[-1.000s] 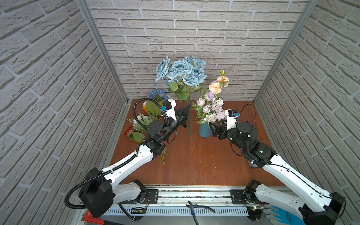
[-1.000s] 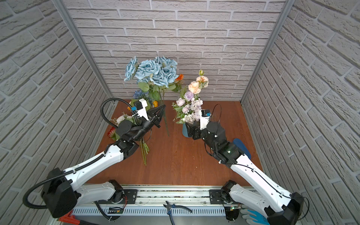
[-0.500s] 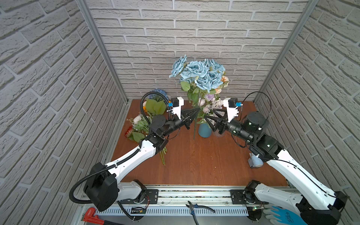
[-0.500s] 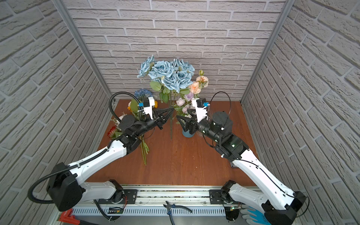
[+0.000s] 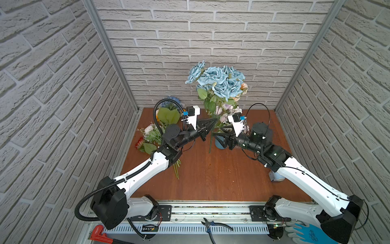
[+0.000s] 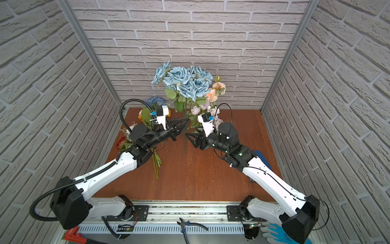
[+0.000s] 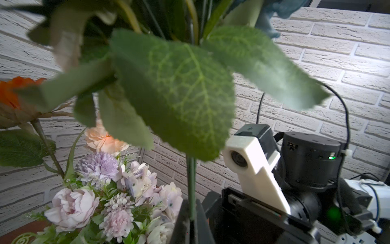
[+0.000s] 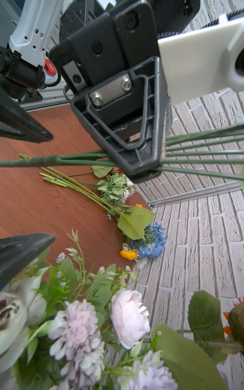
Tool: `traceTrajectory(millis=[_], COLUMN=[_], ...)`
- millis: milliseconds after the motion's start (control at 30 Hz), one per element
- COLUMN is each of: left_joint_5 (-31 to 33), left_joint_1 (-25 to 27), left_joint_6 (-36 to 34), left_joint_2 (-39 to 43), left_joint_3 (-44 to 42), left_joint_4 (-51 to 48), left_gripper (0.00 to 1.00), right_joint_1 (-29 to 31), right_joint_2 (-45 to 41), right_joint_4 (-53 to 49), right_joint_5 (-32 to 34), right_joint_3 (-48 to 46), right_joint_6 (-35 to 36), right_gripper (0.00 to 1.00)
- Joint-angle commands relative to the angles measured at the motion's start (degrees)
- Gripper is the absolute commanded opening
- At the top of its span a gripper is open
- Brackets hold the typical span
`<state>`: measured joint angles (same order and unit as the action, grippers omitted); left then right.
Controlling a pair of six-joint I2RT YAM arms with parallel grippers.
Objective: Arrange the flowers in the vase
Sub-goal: 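Grasp the blue rose stems with the right gripper beside the left gripper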
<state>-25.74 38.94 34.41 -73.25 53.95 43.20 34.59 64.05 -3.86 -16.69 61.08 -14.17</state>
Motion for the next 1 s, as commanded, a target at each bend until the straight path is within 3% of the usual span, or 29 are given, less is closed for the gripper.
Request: traceTrajectory(millis=[0, 167, 333, 467, 700, 767, 867, 900, 967], left_joint_5=[-0.5, -1.0, -2.1, -2.7, -7.3, -8.7, -9.7, -9.7, -8.9], left_joint_1=[1.1, 2.0, 2.2, 2.4, 2.5, 2.6, 3.1, 3.2, 3.3], left_joint_6=[0.5, 0.3, 0.9, 1.1, 4.6, 6.2, 7.2, 7.3, 7.7], left_joint_2=[1.3, 1.0, 1.0, 1.0, 0.4, 0.0, -0.1, -0.1, 0.3], left_joint_3=[0.7, 0.2, -0.1, -0.3, -0.2, -0.1, 0.2, 0.1, -0.2], left_joint_4=[5.9, 6.2, 6.9, 7.2, 10.2, 10.9, 10.3, 10.2, 9.9], left_gripper=[0.0, 0.0, 0.0, 0.0, 0.0, 0.0, 0.0, 0.11, 0.47], right_joint_1=[-0.1, -0.1, -0.1, -0.1, -0.2, -0.1, -0.1, -0.1, -0.1], right_joint_2=[0.4, 1.5, 1.8, 1.8, 2.3, 2.6, 2.6, 2.4, 1.9], right_joint_4=[7.7, 10.9, 12.0, 11.9, 11.1, 11.1, 11.1, 11.1, 11.2], right_joint_5=[-2.1, -3.3, -2.8, -2.3, -0.2, 0.0, 0.4, 0.4, 0.4], right_joint_3=[-0.1, 0.1, 0.2, 0.4, 0.6, 0.7, 0.5, 0.3, -0.1], right_joint_6=[-0.7, -2.4, -3.3, -3.8, -3.5, -3.4, -3.0, -2.8, -2.3], right_gripper=[0.65, 0.62, 0.46, 0.24, 0.22, 0.08, 0.06, 0.06, 0.06])
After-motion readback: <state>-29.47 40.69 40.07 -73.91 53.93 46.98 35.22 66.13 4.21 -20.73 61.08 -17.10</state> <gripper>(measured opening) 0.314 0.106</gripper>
